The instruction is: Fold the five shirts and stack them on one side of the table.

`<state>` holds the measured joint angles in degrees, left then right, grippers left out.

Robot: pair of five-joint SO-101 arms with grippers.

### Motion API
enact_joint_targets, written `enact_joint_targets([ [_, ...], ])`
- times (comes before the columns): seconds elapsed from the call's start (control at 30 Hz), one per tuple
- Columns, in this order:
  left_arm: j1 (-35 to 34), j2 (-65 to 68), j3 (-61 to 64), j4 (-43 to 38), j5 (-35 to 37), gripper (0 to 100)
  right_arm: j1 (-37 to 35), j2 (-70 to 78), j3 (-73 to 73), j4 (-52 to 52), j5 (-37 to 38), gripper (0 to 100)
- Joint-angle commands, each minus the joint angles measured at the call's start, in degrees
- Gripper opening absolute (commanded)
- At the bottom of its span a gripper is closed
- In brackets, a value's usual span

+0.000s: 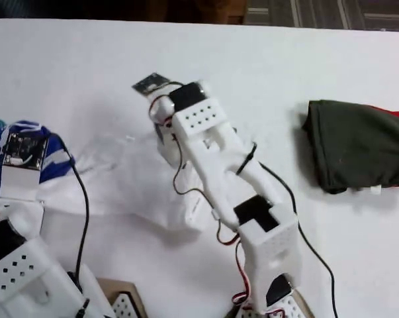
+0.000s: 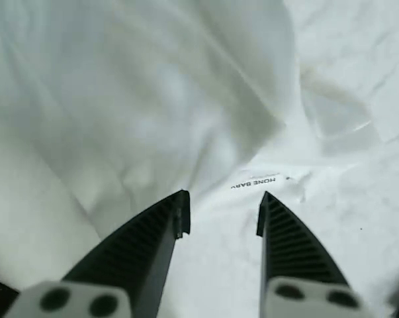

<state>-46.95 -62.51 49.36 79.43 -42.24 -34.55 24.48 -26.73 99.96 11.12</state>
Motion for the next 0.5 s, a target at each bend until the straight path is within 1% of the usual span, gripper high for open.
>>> enact_joint_targets([
  [0.0, -0.44, -0.44, -0.4, -0.7, -0.53, 3, -1.01, 0.66, -0.35, -1.19, -1.49, 17.3],
  [0.23, -0.53, -0.53, -0.4, -0.62, -0.53, 3, -0.75, 5.58, -0.7, -2.42, -1.58, 17.3],
  [0.47, -0.44, -0.53, -0.4, -0.44, -0.53, 3, -0.75, 8.04, -4.57, -2.59, -2.2, 16.6],
])
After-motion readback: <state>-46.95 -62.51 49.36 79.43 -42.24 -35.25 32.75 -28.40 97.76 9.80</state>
